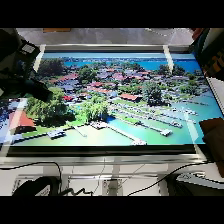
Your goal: Fold the clothes and pants, and hang the long-sleeved shirts on hangers.
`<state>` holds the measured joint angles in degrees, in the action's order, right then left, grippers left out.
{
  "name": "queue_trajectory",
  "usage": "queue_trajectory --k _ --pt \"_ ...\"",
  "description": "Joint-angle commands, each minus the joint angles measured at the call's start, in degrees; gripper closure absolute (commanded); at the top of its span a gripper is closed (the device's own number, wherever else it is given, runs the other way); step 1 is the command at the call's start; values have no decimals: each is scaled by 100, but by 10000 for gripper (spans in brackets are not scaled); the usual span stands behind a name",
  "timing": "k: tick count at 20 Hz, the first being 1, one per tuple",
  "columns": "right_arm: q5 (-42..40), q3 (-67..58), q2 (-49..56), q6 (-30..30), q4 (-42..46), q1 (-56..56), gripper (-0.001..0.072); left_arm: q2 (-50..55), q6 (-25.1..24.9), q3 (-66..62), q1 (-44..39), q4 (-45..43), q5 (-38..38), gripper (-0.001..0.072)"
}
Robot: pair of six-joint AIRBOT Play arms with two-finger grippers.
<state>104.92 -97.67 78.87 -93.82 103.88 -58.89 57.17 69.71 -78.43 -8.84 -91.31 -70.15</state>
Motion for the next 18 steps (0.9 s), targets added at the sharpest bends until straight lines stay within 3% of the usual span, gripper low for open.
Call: queue_trajectory --k 1,4,6,10,15,18 --pt "-155 35 0 15 -417 2 124 -4 0 0 2 0 2 694" --pt "-254 35 0 15 -1080 4 529 -4 0 0 2 0 0 693" --pt "-321 35 -13 22 -1296 120 698 -4 0 0 2 0 2 693" --pt "-973 31 -164 173 -1886 942 699 -4 0 0 2 0 0 693" --pt "-1246 31 -267 586 -1696 2791 699 -4 -2 0 2 0 0 693" --pt "-2225 28 -549 603 -1478 4074 700 -4 -2 0 2 0 0 693"
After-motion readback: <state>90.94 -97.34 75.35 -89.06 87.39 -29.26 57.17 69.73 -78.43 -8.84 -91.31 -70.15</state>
